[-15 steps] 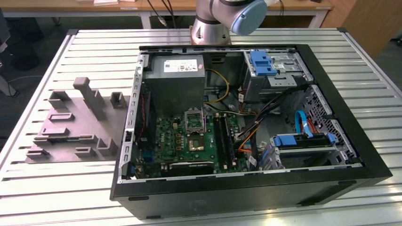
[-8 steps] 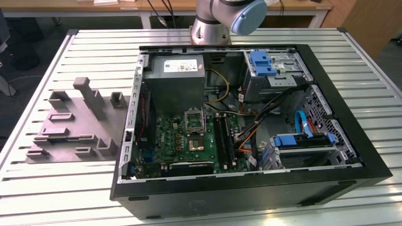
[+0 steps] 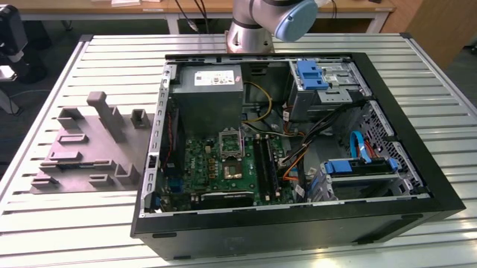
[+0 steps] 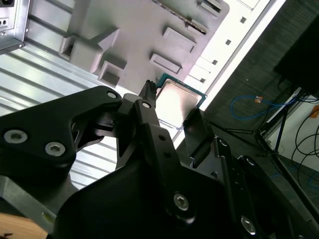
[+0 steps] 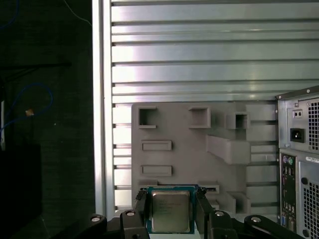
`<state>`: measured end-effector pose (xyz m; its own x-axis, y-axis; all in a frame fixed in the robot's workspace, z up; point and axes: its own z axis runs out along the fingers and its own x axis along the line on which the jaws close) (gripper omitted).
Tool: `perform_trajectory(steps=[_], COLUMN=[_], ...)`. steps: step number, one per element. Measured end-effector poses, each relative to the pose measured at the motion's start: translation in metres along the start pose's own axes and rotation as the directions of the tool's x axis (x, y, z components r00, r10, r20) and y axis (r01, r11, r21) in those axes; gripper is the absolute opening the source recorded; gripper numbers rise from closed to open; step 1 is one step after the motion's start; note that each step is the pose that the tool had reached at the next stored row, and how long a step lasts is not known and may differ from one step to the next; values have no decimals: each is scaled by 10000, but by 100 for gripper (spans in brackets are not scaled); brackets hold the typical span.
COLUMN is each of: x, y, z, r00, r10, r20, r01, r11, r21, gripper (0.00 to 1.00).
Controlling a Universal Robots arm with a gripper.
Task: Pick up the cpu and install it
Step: 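Pick up the cpu and move it towards the insertion slot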
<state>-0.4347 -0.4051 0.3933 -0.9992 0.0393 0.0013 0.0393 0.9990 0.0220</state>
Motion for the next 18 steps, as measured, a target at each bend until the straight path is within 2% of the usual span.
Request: perform_trajectory(steps=[18], x=[-60], y=[2], z=[0], r00=[10000], r10=[0], r20=[1], r01=[0], r11=[10000], r21=[0], gripper=[47])
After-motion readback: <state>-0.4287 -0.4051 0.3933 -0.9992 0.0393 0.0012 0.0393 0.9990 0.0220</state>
